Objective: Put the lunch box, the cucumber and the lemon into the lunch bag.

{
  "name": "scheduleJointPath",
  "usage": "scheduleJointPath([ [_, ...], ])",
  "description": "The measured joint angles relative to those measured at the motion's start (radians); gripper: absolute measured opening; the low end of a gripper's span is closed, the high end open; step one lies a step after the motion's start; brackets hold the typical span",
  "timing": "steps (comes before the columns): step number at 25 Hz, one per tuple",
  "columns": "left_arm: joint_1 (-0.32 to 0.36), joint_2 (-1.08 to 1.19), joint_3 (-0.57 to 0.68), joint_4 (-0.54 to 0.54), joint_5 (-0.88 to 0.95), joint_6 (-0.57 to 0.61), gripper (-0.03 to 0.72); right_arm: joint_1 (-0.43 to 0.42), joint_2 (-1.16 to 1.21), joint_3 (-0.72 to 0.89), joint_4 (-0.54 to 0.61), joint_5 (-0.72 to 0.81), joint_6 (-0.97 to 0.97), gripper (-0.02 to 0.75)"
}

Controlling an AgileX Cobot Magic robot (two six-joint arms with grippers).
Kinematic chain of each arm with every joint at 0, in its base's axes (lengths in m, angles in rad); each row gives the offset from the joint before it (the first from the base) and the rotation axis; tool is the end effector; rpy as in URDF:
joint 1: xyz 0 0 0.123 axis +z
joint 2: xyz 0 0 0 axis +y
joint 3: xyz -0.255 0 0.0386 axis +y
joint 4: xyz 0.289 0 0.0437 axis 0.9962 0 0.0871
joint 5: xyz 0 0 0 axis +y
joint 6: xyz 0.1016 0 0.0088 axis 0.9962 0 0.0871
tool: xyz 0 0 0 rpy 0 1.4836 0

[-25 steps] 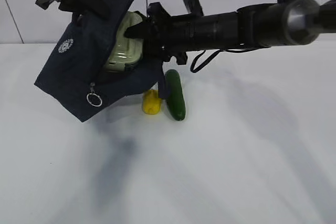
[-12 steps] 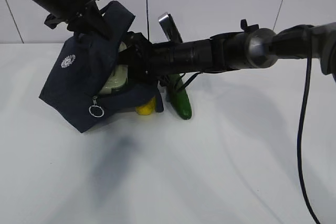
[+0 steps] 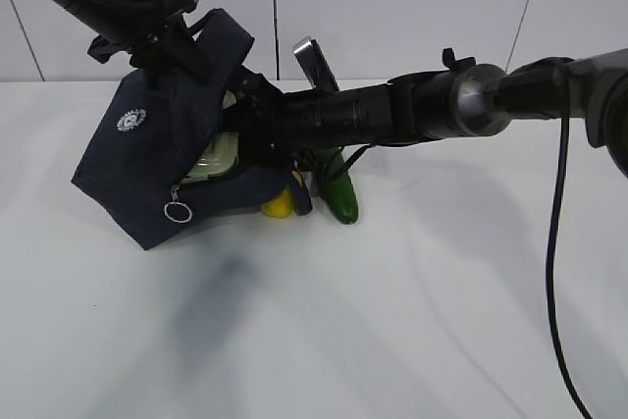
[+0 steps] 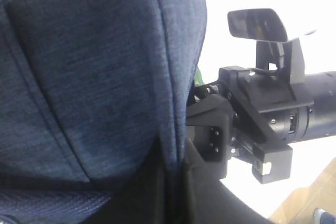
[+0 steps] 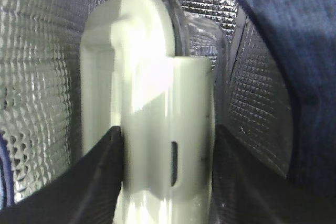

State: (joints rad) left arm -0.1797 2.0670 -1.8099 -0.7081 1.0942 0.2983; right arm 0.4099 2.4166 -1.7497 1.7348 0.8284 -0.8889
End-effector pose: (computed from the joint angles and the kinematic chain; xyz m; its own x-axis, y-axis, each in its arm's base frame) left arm 0.4621 -0.1439 0.2219 -0.9219 0.1045 -0.3731 0.3123 0.7703 -0.5559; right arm 0.4611 0.2812 0.0913 -0.9243 0.1949 -0.3282 -0.2489 0.3443 0.9053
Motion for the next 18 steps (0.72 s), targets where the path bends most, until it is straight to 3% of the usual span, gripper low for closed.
scheduleJointPath([
  [18, 0.000, 0.012, -0.002, 0.008, -0.004, 0.000, 0.006, 0.004, 0.000, 0.000, -0.030, -0.018, 0.001, 0.398],
])
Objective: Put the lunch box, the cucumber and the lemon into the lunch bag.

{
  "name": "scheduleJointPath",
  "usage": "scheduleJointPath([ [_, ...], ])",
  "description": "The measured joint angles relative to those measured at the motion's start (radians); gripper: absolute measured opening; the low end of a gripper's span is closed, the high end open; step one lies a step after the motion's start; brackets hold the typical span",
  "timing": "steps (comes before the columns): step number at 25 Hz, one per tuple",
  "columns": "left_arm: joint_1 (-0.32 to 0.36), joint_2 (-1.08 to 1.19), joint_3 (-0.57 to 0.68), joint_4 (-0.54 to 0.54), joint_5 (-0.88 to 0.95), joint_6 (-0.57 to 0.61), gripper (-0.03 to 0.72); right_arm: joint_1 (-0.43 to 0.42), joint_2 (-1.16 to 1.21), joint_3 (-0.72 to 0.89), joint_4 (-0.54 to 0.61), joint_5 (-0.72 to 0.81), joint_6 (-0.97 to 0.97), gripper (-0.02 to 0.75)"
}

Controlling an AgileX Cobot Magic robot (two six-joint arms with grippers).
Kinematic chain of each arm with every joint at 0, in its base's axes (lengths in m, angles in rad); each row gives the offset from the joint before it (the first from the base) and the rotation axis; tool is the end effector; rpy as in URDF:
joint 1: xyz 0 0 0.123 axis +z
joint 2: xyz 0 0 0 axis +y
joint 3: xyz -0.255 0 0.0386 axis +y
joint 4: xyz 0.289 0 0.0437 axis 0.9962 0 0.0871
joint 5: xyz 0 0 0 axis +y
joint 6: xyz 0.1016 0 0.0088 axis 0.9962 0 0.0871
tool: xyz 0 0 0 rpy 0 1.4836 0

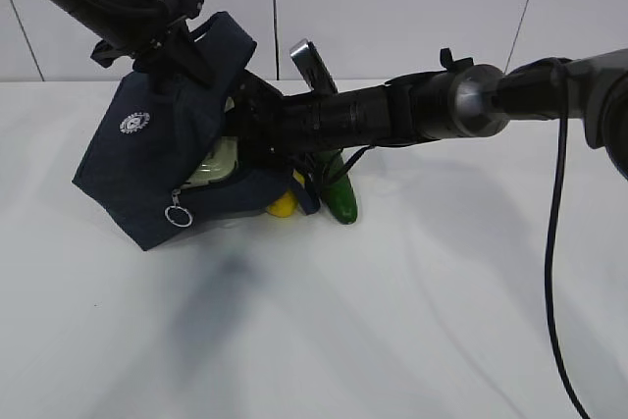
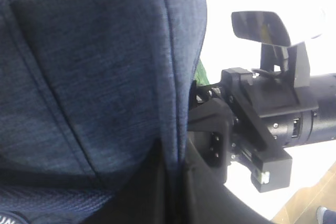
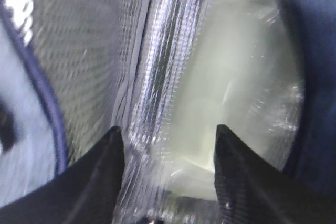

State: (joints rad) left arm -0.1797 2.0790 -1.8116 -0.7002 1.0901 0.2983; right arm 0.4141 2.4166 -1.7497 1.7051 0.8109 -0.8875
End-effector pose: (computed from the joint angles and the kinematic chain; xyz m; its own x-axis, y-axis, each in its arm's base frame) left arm 0.4638 -0.1435 0.2163 -0.9241 0.1068 -0.3669 0.3083 0.7759 -0.5504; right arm 0.4600 0.2823 0.0886 -0.9219 0.1790 -0.3435 -0.2599 0.3717 0.8912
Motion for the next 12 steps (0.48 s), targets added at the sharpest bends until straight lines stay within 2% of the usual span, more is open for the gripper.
scheduleJointPath([
  [12, 0.000, 0.000, 0.000, 0.004, 0.000, 0.000, 0.006, 0.002, 0.000, -0.004, 0.007, 0.098, 0.000, 0.421],
])
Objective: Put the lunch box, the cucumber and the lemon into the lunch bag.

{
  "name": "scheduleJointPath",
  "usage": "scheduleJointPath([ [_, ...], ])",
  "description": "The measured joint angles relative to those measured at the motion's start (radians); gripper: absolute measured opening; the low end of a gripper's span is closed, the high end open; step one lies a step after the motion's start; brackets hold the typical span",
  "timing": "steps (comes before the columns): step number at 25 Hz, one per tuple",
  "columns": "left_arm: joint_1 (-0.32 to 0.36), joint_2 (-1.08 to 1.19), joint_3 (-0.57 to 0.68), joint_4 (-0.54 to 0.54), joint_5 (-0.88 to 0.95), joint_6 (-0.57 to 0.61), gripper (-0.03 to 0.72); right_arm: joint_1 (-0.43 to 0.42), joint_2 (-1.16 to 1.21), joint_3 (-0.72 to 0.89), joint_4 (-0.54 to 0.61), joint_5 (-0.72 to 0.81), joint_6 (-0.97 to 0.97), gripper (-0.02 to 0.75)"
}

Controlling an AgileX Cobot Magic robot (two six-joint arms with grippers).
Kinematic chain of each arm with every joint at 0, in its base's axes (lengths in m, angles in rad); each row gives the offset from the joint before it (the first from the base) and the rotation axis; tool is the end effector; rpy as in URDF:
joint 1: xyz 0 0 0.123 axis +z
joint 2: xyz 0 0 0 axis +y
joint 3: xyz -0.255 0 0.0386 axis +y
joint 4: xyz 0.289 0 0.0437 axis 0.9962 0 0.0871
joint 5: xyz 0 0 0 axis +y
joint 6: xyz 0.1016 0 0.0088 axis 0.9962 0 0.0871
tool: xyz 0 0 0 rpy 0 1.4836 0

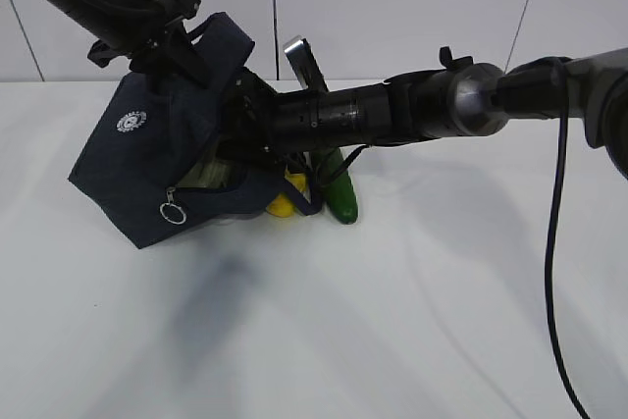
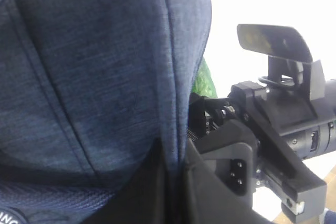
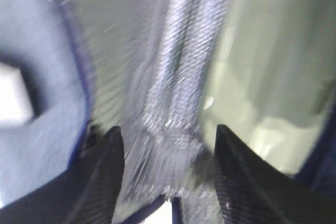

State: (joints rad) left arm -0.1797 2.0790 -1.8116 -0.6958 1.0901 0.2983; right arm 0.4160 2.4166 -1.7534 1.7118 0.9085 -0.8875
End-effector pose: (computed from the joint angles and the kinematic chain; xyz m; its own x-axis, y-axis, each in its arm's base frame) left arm 0.4638 -0.1432 0.2160 -0.9237 0.1091 -0.3672 0.3093 0.7780 -0.5469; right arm 0.4524 0.2870 0.0951 -0.9367 0.1256 -0.3270 -0.2793 0.2958 0.9135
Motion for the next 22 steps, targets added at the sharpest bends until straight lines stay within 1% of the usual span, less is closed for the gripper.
scheduleJointPath([
  [5, 0.000, 0.000, 0.000, 0.000, 0.000, 0.000, 0.006, 0.000, 0.000, 0.000, 0.000, 0.018, 0.000, 0.421],
  [8, 0.000, 0.000, 0.000, 0.001, 0.006, 0.000, 0.006, 0.000, 0.000, 0.000, -0.002, 0.058, -0.050, 0.421],
  [10, 0.002, 0.000, 0.000, 0.001, 0.010, 0.000, 0.006, -0.002, 0.000, 0.000, -0.023, 0.078, -0.066, 0.421],
  [14, 0.023, 0.000, 0.000, -0.020, 0.025, 0.000, 0.006, -0.014, -0.012, 0.000, -0.098, 0.092, -0.069, 0.421],
  [22, 0.066, 0.001, 0.000, -0.035, 0.063, 0.000, 0.006, -0.041, -0.099, 0.000, -0.313, 0.092, 0.008, 0.421],
])
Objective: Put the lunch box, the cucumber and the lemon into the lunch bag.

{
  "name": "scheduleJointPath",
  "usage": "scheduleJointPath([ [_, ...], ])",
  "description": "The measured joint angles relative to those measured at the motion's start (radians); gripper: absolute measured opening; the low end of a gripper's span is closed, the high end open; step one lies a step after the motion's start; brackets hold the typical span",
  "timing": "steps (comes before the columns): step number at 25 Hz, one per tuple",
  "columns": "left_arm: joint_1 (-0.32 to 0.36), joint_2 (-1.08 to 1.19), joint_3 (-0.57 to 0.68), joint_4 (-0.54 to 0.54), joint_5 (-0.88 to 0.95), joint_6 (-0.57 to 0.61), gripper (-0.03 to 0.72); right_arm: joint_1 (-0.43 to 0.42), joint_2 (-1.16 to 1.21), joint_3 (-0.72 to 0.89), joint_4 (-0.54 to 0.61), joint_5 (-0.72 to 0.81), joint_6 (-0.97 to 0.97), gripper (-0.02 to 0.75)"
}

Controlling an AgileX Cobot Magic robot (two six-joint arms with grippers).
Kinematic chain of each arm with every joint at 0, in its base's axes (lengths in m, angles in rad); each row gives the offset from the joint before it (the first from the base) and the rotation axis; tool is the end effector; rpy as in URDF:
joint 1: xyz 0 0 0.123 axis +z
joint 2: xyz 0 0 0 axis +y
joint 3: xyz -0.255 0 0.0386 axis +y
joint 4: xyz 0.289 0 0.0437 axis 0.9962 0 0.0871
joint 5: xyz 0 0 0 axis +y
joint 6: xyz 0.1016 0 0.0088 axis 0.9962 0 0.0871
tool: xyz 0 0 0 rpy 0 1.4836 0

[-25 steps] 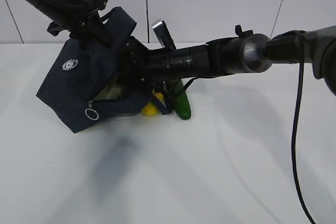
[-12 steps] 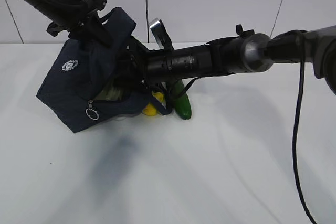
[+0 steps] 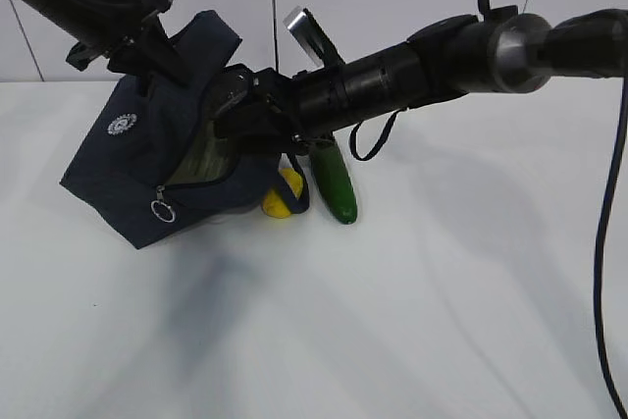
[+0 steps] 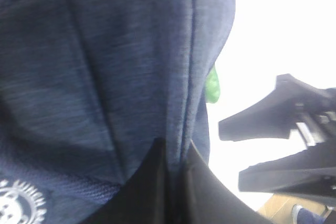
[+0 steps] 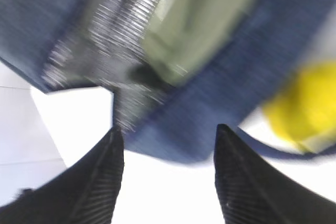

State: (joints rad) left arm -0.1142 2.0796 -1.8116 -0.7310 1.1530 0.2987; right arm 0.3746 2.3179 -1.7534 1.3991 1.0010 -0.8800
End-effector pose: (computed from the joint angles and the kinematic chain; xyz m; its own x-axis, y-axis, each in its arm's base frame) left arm 0.4661 -0.1161 0.2168 -0.9449 0.0683 -0.3202 0.2549 0.7672 -0.5886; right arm 0.4448 0.2658 0.1279 -0.8690 -0.1193 -0.4802 -0.4882 0.3652 0.7926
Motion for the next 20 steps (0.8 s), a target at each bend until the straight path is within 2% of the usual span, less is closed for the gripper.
scheduleJointPath([
  [5, 0.023, 0.000, 0.000, -0.004, 0.017, 0.000, 0.006, -0.002, -0.068, 0.000, -0.178, -0.017, 0.117, 0.421],
  [14, 0.086, 0.000, 0.000, 0.017, 0.053, -0.004, 0.006, -0.002, -0.128, -0.011, -0.656, -0.046, 0.482, 0.421],
  [20, 0.096, 0.000, 0.000, 0.108, 0.055, -0.029, 0.006, -0.002, -0.128, -0.067, -0.952, -0.046, 0.708, 0.421],
])
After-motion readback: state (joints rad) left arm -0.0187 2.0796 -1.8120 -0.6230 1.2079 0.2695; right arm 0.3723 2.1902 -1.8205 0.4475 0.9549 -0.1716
